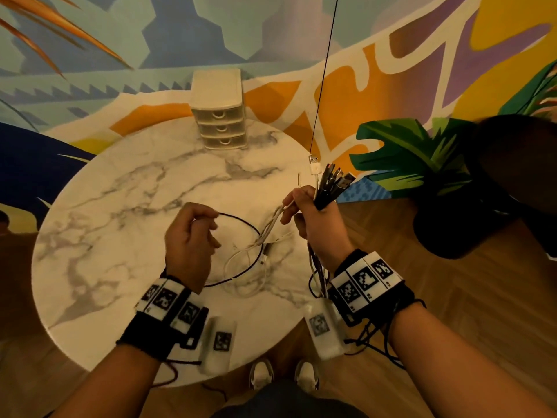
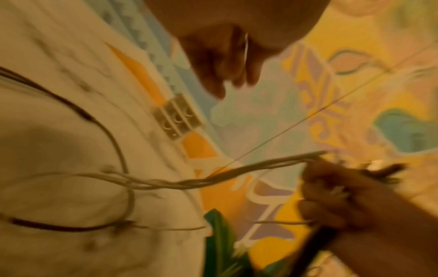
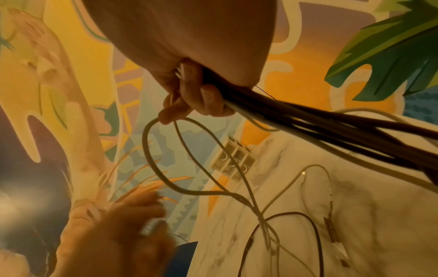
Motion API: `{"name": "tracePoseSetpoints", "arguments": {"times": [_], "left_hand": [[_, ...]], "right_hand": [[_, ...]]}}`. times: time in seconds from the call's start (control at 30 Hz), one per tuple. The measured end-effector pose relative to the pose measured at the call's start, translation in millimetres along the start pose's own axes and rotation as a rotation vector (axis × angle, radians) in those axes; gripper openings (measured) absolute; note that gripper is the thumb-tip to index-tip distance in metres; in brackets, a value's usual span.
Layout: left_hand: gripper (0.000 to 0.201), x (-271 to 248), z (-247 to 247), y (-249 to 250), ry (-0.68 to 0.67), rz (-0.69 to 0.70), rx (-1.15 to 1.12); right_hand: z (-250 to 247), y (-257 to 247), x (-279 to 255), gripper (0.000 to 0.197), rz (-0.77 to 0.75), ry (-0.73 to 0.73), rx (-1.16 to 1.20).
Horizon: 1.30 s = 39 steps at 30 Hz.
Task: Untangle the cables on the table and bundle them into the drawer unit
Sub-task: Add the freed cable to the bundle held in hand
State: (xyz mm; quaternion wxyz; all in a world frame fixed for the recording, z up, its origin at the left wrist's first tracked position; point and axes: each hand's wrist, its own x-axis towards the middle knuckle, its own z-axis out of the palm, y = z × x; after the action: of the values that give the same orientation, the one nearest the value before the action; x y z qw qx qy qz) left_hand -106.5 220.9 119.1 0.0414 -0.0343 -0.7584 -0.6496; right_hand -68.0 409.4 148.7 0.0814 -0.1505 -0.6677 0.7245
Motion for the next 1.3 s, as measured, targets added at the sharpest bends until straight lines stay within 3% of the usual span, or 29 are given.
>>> {"name": "tracePoseSetpoints", "arguments": {"times": [0.07,0.13,0.17,0.3,0.4,0.47,0.57,0.7,0.77,0.9,0.97,1.1,1.2,1.23,1.3], "left_hand": [[0.035,7,1,-27,-0.271,-0.076,0.225],[0.035,3,12,-49,-0.576,-0.018,0.475],[0.03,0,19,-56,-0.644,0.028,0.527],[0.003,3,33,-69,-0.54,-0.001,0.568],[0.011,17,29,-72,-0.594,0.008,0.729],[0.007,22,25,-70,-0.656,0.001,0.704],[0.035,21,28,-75,-0.779,-0.041,0.678],[0.021,22,25,-87,-0.768,-0.061,0.86],[0.024,37,12,-86,-0.708,0.009,1.007],[0.019,85,-25,-69,-0.388,0.309,1.082],[0.011,100,-43,-67,-0.295,0.382,1.151],[0.023,100,-70,-93,-0.434,0.296,1.343],[0.037,97,-76,-104,-0.419,0.046,1.312],[0.039,96,-76,-104,-0.407,0.03,1.251],[0.033,87,-72,-103,-0.45,0.192,1.138]], "right_hand": [[0,-1,-1,0.034,0.012,-0.002,0.018],[1,0,-2,0.034,0.025,-0.008,0.025],[1,0,-2,0.034,0.033,-0.007,0.026],[-4,0,-3,0.034,0.029,0.036,0.038],[-12,-1,-3,0.034,0.042,0.125,0.101],[-16,0,-2,0.034,0.065,0.182,0.143],[-19,0,-1,0.036,0.088,0.221,0.158],[-24,0,2,0.035,0.082,0.238,0.125],[-29,2,2,0.034,0.075,0.263,0.11],[-33,7,3,0.032,0.063,0.353,0.146],[-35,5,6,0.032,0.049,0.398,0.189],[-34,6,9,0.031,0.018,0.419,0.202],[-28,10,10,0.03,0.007,0.418,0.199],[-28,11,12,0.031,0.018,0.431,0.214],[-32,10,17,0.031,0.041,0.469,0.245]]}}
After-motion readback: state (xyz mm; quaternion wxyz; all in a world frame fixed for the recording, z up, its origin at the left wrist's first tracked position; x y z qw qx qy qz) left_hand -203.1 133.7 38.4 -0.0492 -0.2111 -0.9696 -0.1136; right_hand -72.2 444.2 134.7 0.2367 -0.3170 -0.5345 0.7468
